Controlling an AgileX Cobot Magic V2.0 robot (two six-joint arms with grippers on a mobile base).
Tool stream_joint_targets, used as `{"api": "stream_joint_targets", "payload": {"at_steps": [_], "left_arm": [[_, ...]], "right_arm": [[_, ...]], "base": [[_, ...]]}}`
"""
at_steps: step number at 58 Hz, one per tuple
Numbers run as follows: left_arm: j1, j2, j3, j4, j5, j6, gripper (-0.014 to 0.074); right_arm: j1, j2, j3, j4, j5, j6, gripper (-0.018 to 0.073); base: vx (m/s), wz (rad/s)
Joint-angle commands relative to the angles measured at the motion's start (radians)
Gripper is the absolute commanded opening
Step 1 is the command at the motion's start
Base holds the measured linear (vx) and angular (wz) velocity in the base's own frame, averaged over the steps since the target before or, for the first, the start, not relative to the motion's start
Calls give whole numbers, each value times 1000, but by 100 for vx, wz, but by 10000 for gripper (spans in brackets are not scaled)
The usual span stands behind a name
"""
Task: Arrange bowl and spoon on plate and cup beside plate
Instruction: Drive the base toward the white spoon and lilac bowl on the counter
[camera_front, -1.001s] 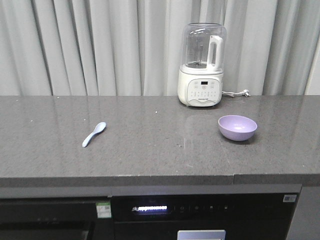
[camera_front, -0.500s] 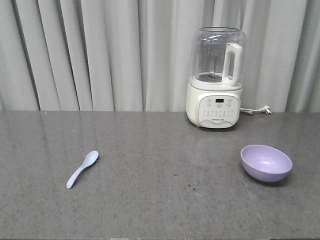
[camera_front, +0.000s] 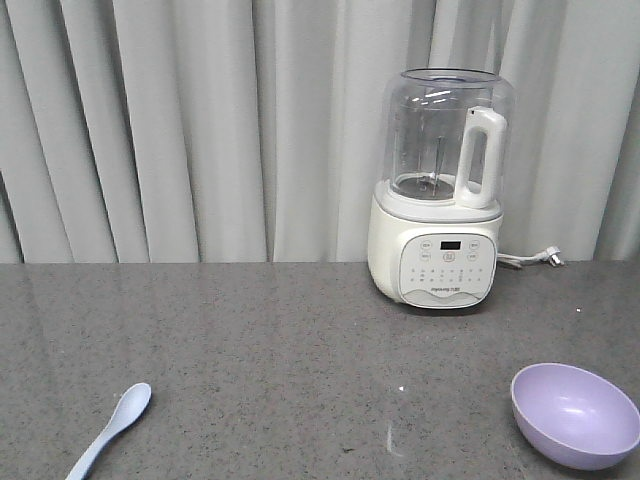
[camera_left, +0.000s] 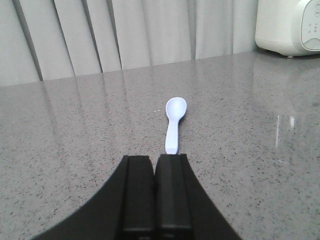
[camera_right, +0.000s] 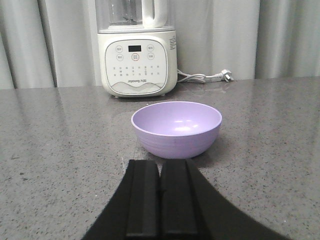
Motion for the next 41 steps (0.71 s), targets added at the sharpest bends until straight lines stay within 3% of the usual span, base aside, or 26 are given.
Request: {"api": "stream_joint_targets", "payload": {"at_steps": [1, 35, 41], "left_arm": [[-1, -17, -26, 0, -87, -8, -6], [-1, -17, -26, 0, -87, -8, -6], [-1, -17, -29, 1, -107, -8, -6]], "right_arm": [[-3, -5, 5, -9, -89, -11, -8], [-3, -5, 5, -3, -94, -11, -8], [-3, -5, 2, -1, -175, -11, -8]], "base": [[13, -6], [4, -2], [0, 0]]}}
